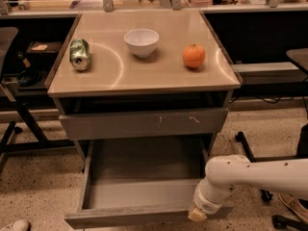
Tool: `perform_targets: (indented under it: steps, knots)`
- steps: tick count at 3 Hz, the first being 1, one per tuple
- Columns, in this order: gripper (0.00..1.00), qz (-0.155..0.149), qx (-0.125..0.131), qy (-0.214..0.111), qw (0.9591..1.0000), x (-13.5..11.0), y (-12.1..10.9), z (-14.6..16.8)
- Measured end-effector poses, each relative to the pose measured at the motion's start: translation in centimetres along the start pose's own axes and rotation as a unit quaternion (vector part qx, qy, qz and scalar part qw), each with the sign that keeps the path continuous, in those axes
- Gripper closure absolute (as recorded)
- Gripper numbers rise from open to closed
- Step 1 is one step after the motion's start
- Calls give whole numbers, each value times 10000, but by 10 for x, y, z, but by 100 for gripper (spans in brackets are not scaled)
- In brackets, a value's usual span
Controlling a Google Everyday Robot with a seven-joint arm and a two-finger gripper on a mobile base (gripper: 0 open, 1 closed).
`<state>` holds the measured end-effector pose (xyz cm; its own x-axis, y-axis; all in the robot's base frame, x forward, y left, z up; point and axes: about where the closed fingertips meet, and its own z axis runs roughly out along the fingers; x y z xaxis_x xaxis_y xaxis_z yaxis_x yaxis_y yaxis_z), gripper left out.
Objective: Close middle drawer
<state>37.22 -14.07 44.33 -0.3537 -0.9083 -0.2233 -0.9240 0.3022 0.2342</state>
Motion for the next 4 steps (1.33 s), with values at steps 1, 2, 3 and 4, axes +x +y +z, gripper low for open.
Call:
perform_targets:
  steps: [1, 2, 3, 4]
  knots:
    - [13, 0, 0, 0, 10000, 0, 0, 0]
    - [0, 0, -1, 0, 10000, 0, 0, 0]
    - [0, 0, -1, 0, 10000, 0, 0, 0]
    - [18, 0, -1, 0, 10000, 0, 0, 0]
